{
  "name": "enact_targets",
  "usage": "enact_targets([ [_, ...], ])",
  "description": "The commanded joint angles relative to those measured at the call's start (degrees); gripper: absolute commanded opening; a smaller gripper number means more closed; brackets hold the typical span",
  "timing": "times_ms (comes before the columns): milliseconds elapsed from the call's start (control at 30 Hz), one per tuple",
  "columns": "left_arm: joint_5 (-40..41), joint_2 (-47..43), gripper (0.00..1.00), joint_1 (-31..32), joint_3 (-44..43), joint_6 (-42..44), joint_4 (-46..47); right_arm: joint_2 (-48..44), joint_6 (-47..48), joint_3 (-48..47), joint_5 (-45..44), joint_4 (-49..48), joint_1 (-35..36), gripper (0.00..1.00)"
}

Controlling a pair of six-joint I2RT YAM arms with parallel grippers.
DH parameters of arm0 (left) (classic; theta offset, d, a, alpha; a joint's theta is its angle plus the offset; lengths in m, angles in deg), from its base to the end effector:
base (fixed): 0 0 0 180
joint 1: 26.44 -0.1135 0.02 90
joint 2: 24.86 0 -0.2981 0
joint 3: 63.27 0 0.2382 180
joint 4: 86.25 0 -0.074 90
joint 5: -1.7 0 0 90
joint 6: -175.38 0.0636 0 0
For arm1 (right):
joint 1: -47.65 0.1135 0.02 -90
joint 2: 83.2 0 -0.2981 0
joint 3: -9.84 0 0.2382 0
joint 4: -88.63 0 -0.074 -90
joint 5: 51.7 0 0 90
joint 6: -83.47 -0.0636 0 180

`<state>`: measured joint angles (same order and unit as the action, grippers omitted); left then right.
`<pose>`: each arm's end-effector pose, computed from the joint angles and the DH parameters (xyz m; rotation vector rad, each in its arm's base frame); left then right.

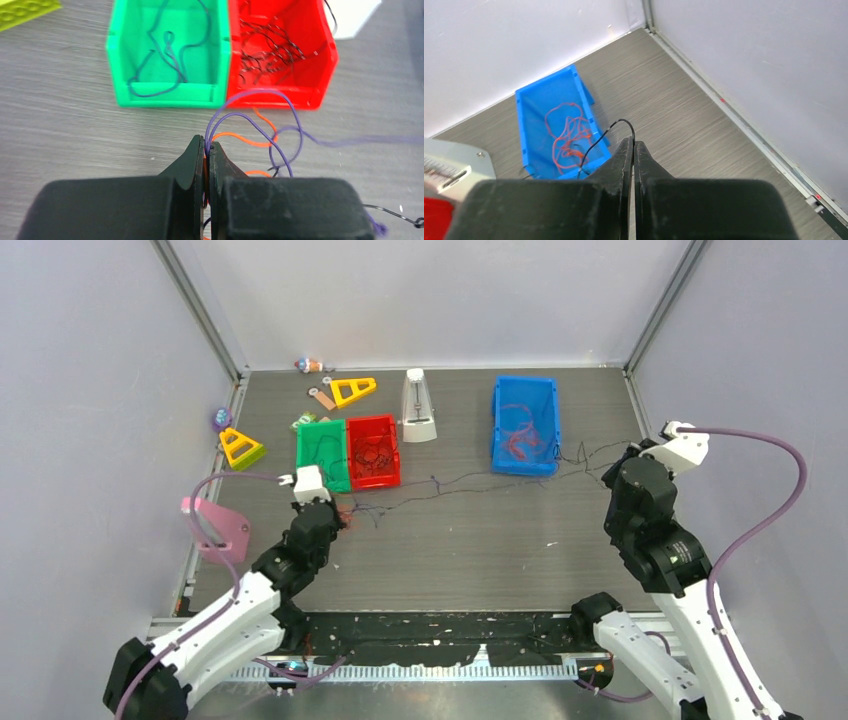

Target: Untangle the cables

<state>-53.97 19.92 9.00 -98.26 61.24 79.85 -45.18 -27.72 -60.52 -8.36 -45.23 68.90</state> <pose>0.1503 -0.0630 0.2321 -0.1917 1.9008 -0.1058 0.1106 -0.0066 0.3965 0.5563 1.6478 -0.1948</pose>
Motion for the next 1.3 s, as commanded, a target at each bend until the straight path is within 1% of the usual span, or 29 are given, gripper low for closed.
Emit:
enact_targets([
  [0,14.8,-5.6,0.0,-1.0,2.1,-6.1,-3.1,-0.9,-1.0,-3.1,-9.3,-0.4,-0.7,0.05],
  [167,20.5,-9.9,0.0,-2.1,3.1,-11.2,-7.7,-1.3,-2.9,-3.4,-14.4,0.4,-1.2,0.05],
  [300,24.9,-10.6,0.0,-2.5,2.5,-15.7,-12.0,-3.3,-5.2,-2.4,-20.6,0.6,-1.4,0.05],
  [333,24.9,-10.8,0.0,-2.6,2.6,-15.4,-11.9,-3.7,-5.0,-1.8,-20.2,-0.4,-1.4,0.05],
  [367,23.7,-11.0,0.0,-2.6,2.9,-13.3,-10.2,-4.5,-2.8,-1.4,-17.2,-1.5,-1.4,0.05],
  [400,20.2,-11.3,0.0,-2.7,3.2,-10.6,-7.7,-4.9,-2.0,-0.7,-15.0,-3.0,-1.3,0.05],
  [433,17.5,-11.6,0.0,-2.6,3.8,-8.0,-5.2,-4.9,-1.1,-0.2,-10.6,-3.5,-1.4,0.05],
  [467,15.5,-11.9,0.0,-2.6,4.2,-6.6,-3.0,-4.8,0.1,0.0,-8.6,-4.3,-1.3,0.05],
  [500,13.9,-12.0,0.0,-2.6,4.6,-5.3,-1.9,-4.7,0.8,0.3,-4.6,-4.8,-1.4,0.05],
  [533,11.2,-12.0,0.0,-2.6,5.0,-3.4,-1.3,-4.3,2.3,0.3,-2.7,-5.4,-1.4,0.05],
  [567,7.9,-12.2,0.0,-2.6,5.4,-1.3,1.8,-4.1,2.7,0.2,0.8,-5.5,-1.4,0.05],
  [600,3.5,-12.4,0.0,-2.6,5.7,0.6,3.7,-3.8,3.3,0.1,2.5,-5.7,-1.3,0.05],
  [633,-1.5,-12.5,0.0,-2.6,6.4,2.9,6.6,-3.8,3.8,0.1,6.5,-5.9,-1.4,0.05],
  [667,-7.0,-12.5,0.0,-2.5,7.3,4.8,9.4,-3.7,4.5,0.1,8.7,-6.6,-1.4,0.05],
  [733,-15.3,-11.8,0.0,-2.5,8.7,7.3,14.8,-3.9,5.7,0.2,17.3,-7.7,-1.4,0.05],
  [767,-18.3,-10.6,0.0,-2.5,8.9,7.9,16.1,-3.8,6.1,0.2,19.4,-8.7,-1.4,0.05],
  [867,-22.3,-5.6,0.0,-2.5,6.2,8.3,15.1,-2.4,7.5,-0.9,30.9,-10.1,-1.3,0.05],
  [1133,-31.2,1.8,0.0,-2.5,3.7,9.3,17.2,7.6,6.2,-9.4,51.7,-12.2,-1.3,0.05],
  [1167,-32.2,2.5,0.02,-2.4,3.4,9.4,17.3,9.0,5.7,-9.8,53.4,-13.3,-1.3,0.05],
  [1200,-33.2,3.1,0.11,-2.4,3.3,9.6,17.5,9.7,5.5,-10.7,56.5,-14.0,-1.3,0.05],
  [1267,-34.1,4.0,0.34,-2.3,2.8,9.8,17.6,11.7,5.0,-12.1,60.8,-15.3,-1.2,0.05],
])
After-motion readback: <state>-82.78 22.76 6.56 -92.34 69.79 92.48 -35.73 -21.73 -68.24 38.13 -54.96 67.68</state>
